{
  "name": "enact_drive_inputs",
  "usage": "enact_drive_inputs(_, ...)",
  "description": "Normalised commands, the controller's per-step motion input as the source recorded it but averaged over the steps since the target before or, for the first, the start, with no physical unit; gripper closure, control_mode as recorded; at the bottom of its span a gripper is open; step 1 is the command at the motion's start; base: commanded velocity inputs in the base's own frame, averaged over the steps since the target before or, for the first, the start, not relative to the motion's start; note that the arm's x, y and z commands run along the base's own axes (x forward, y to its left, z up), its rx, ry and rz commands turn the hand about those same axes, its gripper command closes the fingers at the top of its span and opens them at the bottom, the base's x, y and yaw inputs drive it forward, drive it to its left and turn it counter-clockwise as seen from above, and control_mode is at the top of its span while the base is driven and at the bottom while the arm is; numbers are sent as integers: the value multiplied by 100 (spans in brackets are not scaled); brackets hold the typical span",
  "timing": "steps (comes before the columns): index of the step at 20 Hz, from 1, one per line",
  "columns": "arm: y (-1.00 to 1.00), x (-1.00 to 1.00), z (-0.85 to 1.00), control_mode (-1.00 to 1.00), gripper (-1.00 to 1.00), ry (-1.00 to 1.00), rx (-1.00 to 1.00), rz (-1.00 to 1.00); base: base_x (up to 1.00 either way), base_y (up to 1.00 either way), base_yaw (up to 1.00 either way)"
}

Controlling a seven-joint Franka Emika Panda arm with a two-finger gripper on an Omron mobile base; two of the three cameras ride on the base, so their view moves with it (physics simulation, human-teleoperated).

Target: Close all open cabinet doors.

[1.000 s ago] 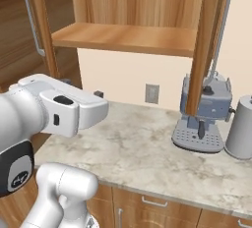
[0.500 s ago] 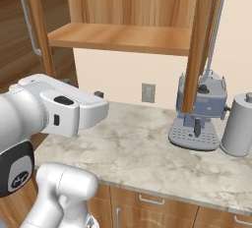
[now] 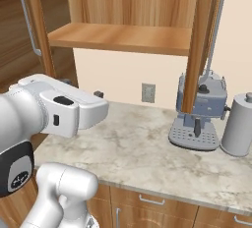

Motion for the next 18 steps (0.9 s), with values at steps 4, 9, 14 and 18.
enact_drive_inputs(4,-13,-18,3,-100,-100,0,5,9,0,0,0)
enact_drive_inputs(9,-2,-49,21,-100,-100,2,12,20,0,0,0)
enact_drive_inputs(14,0,-19,31,-100,-100,12,10,15,0,0,0)
enact_drive_inputs(18,2,2,6,-100,-100,17,3,8,0,0,0)
